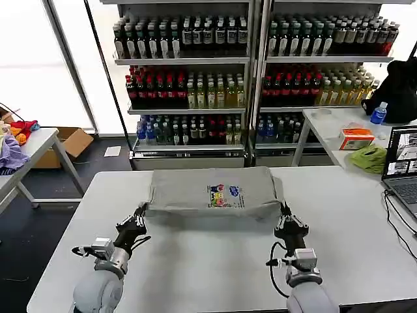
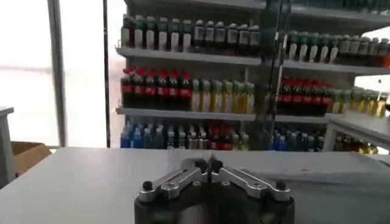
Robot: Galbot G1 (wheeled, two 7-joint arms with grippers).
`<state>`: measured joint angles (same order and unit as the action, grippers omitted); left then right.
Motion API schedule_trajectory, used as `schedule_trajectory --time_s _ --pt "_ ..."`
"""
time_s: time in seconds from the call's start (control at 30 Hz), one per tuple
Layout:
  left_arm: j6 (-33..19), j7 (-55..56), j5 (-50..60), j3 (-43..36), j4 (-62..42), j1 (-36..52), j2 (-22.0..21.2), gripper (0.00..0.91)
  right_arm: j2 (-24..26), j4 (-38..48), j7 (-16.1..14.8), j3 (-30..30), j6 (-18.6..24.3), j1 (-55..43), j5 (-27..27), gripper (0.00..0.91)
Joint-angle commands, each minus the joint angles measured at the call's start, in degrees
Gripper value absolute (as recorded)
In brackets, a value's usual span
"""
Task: Fold and organize the clothes.
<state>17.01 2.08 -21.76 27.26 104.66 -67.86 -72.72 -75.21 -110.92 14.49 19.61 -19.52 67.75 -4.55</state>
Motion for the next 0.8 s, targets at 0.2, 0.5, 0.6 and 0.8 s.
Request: schedule_trajectory --time_s 0.2,0.5,0.6,0.8 --pt "1.5 1.0 -2.7 -3.9 -13.2 12.9 0.2 0.000 -0.4 10.5 -0.2 -1.2 -2.9 -12.5 -3.2 0.000" --pt "4.9 2.3 -2.8 -6.8 -19.0 17.6 -0.7 0.000 -0.7 19.1 -1.6 -2.7 -6.8 -21.0 -4.0 0.000" --pt "5.5 2.6 -3.0 -7.3 -20.5 19.0 -0.6 0.000 -0.7 21.3 -2.1 -2.8 -6.8 -22.1 -4.0 0.000" --pt "6.6 2.6 -3.0 -8.3 -22.3 20.4 -0.4 0.000 -0.7 24.3 -2.5 -4.0 -8.0 -22.8 -4.3 0.000"
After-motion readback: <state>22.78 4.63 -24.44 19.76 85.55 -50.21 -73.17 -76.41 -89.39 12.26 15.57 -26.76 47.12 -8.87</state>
